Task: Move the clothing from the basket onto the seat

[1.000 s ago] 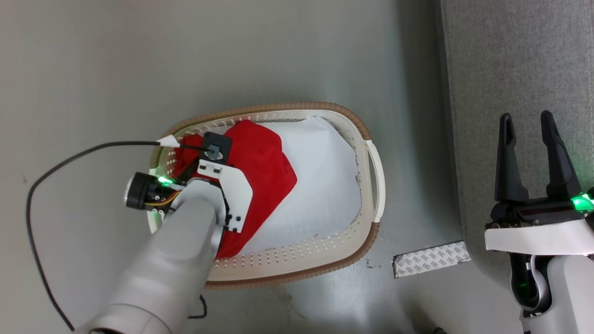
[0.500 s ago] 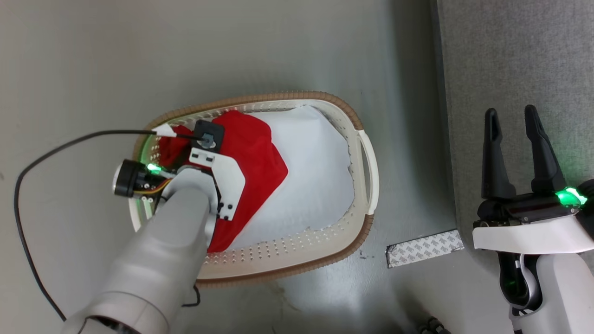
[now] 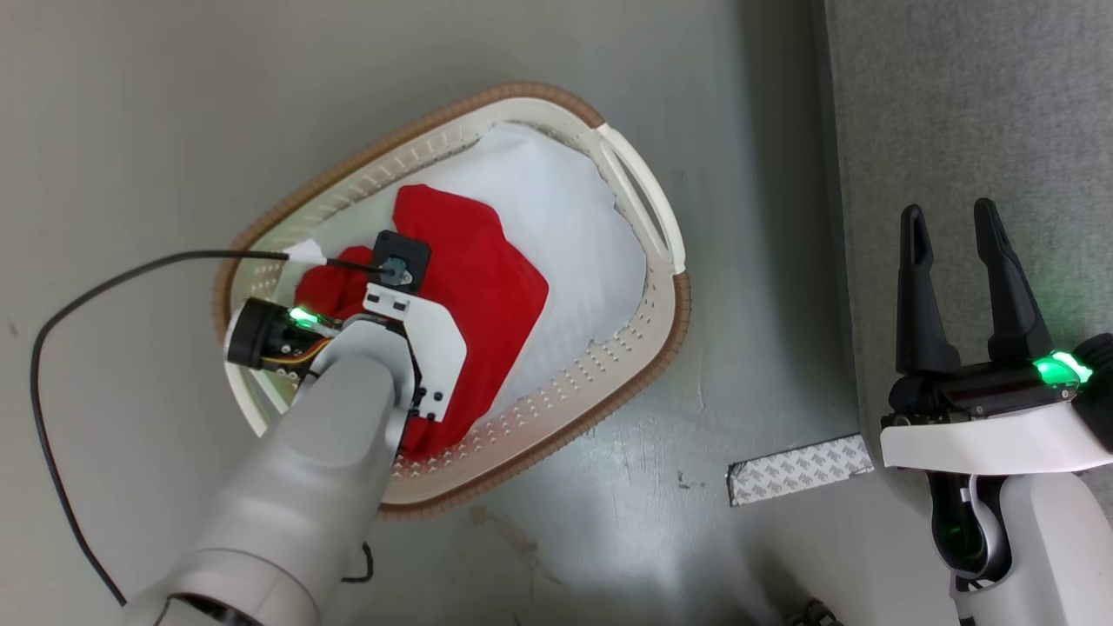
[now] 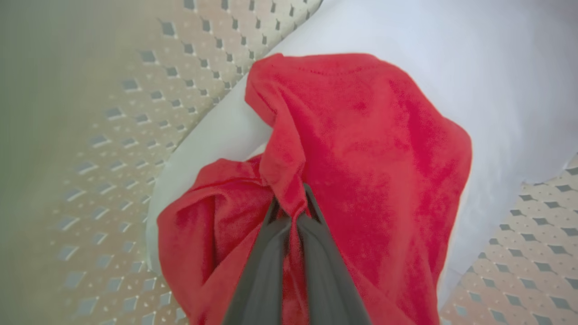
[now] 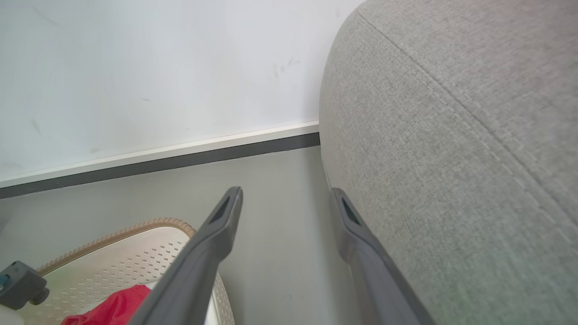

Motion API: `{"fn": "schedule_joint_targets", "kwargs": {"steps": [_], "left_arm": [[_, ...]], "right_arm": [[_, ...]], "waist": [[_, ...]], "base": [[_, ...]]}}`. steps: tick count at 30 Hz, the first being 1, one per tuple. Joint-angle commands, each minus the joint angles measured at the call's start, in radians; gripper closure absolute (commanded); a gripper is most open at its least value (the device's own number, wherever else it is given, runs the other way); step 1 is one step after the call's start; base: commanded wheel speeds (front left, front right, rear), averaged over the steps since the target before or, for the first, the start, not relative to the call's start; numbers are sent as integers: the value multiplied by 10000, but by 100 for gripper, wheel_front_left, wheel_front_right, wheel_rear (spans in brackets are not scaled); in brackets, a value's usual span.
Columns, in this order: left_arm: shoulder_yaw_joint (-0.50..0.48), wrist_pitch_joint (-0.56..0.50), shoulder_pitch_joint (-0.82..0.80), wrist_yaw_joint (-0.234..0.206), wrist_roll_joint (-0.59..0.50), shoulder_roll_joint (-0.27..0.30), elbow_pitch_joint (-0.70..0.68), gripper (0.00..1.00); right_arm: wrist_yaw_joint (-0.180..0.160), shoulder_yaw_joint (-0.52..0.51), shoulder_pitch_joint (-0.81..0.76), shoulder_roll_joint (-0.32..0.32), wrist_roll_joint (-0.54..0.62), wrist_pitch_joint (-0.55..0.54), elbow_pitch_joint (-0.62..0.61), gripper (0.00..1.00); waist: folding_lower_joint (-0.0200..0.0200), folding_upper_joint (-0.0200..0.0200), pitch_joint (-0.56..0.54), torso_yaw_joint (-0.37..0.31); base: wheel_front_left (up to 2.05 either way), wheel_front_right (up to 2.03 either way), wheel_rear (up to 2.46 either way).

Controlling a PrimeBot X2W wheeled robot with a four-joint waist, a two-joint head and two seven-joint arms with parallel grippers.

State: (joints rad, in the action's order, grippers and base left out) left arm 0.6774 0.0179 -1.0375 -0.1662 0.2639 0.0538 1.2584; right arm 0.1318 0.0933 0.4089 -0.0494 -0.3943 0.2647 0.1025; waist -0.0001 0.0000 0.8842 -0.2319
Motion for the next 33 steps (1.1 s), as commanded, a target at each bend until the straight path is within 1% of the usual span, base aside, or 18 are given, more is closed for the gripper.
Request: {"fn": "schedule_joint_targets", "kwargs": {"steps": [1,7,12,17,24,30,33], "left_arm": [[3,143,121,16,81,27,-29,100],[-62,675,446,77,461,-3,-240,100],[-91,1209,1050,323,1033,-12,-811,100],[-59,1698,1844,371,1734,-12,-1622,100],[-1,2167,3259,381,2643,-17,-2816,100],[-54,2316,4522,192,3117,-9,-3913,100],[-119,2369,5150,61,3193,195,-4640,100]], "right_arm": [[-22,11,119,-21,-39,-6,88,0],[-22,69,-42,-21,91,-7,252,0],[-22,55,-352,-22,222,-7,459,0],[-22,-33,-738,-22,504,-8,699,0],[-22,63,-1492,-27,955,-7,1042,0],[-22,422,-2255,-21,1370,-7,1343,0],[-22,870,-2574,-24,1509,-7,1455,0]], "waist": [[1,0,-149,24],[1,0,-816,102],[1,0,-1733,228],[1,0,-2973,470],[1,0,-5097,923],[1,0,-6841,1319],[1,0,-7594,1429]], "base": [[0,0,0],[0,0,0],[0,0,0],[0,0,0],[0,0,0],[0,0,0],[0,0,0]]}}
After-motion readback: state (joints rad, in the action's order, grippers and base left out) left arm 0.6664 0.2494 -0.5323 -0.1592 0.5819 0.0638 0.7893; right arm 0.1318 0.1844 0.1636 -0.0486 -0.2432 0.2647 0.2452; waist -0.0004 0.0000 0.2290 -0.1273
